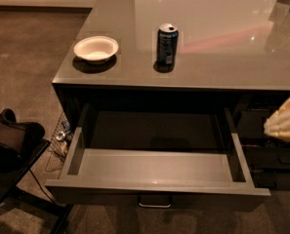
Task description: Close top drawer
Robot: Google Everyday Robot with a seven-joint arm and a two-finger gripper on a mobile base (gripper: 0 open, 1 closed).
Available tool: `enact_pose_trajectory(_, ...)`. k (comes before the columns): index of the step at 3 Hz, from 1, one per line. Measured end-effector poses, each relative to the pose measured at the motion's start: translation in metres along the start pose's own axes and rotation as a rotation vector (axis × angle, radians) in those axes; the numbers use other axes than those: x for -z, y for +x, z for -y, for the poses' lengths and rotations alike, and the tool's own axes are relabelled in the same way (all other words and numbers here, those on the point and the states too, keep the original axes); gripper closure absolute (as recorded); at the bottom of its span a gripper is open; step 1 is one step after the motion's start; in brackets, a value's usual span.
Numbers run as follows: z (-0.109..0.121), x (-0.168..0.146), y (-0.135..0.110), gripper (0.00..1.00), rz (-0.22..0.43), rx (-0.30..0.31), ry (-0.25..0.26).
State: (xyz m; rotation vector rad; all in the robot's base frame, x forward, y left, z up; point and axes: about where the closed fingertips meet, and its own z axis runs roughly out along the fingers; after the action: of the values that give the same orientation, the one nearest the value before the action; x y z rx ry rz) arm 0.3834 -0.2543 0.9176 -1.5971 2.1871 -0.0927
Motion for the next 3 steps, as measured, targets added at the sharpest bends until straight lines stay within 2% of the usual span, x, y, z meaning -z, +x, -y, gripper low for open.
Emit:
enact_pose_trajectory(1,-0.048,-0.015,0.042,1.0,-0.023,-0.031,-0.016)
enact_pose_trajectory(2,-0.048,-0.015,0.042,1.0,-0.023,-0.031,-0.016)
enact_pose_trajectory(3,-0.072,-0.038,0.045,1.0,0.007,-0.041,-0.037)
